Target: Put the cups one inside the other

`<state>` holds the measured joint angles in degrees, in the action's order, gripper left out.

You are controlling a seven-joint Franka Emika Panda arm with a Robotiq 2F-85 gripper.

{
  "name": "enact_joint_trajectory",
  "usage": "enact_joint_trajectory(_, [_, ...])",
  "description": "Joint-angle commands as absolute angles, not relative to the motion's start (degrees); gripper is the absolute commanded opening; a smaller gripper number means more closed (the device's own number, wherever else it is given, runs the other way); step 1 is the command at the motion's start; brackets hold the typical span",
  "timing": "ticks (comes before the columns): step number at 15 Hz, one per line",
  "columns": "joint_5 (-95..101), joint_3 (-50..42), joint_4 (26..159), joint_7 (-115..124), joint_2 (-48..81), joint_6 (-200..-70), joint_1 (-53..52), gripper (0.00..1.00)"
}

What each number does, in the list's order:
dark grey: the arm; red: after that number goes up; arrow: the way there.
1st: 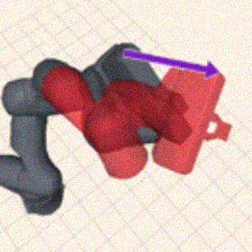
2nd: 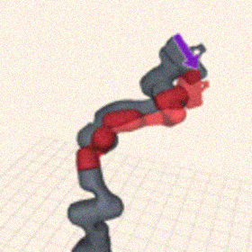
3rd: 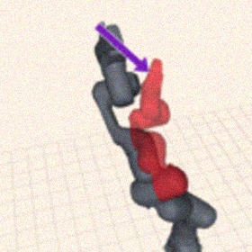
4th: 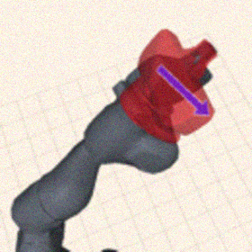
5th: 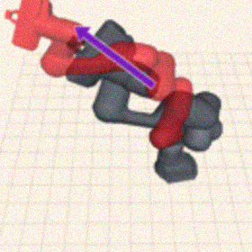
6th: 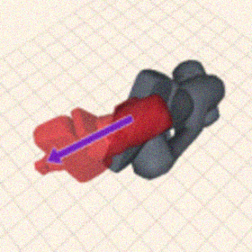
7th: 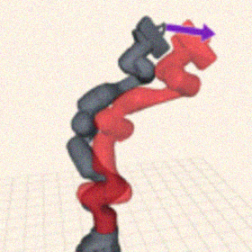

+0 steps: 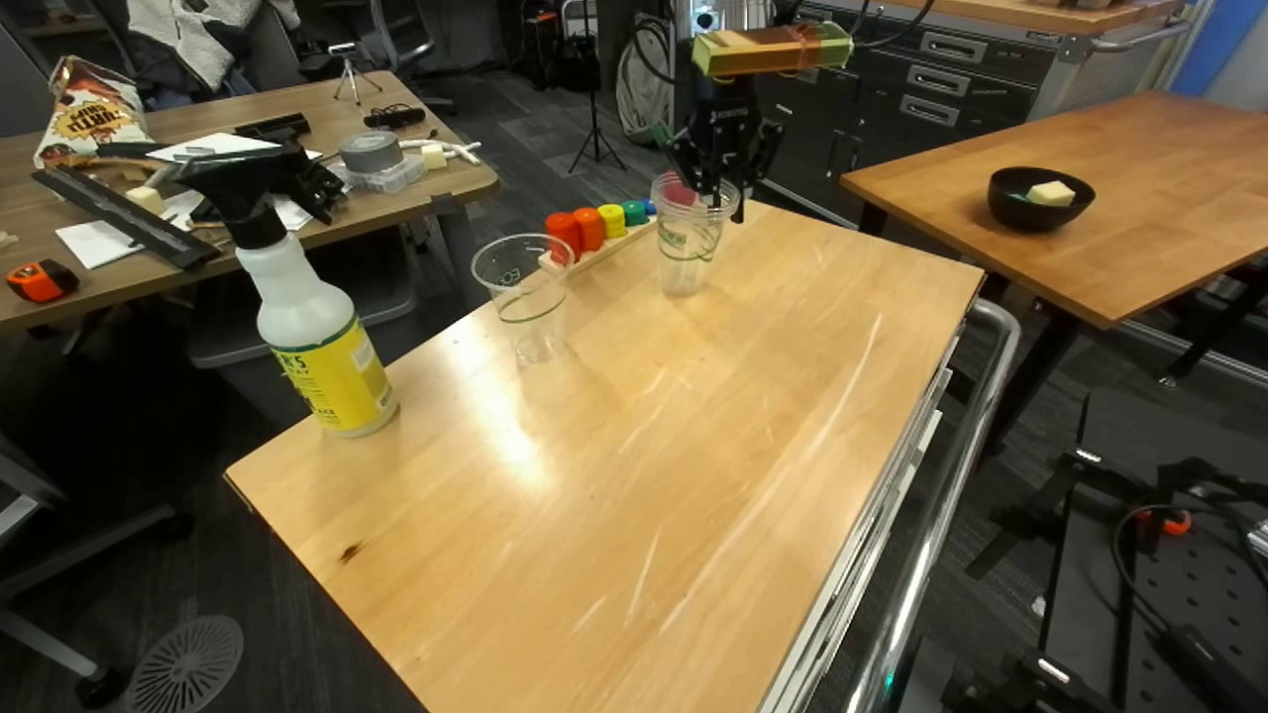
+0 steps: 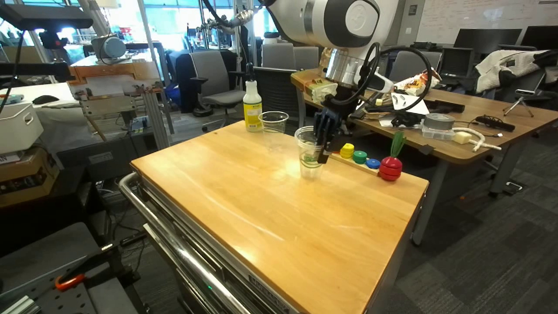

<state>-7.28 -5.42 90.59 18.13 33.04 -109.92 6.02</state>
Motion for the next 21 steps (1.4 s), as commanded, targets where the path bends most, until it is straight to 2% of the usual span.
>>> enact_joint_trajectory(1, [-6.2,-6.4,91.1,20.0,31.7,-111.3,4.7,0.0])
enact_joint_trajectory(14, [-6.1,-4.6,95.5,19.2,15.9,-104.0,2.6,0.02])
enact_joint_trajectory(21, [-7.4,-0.3,89.0,19.3,17.9,-103.6,-2.1,0.02])
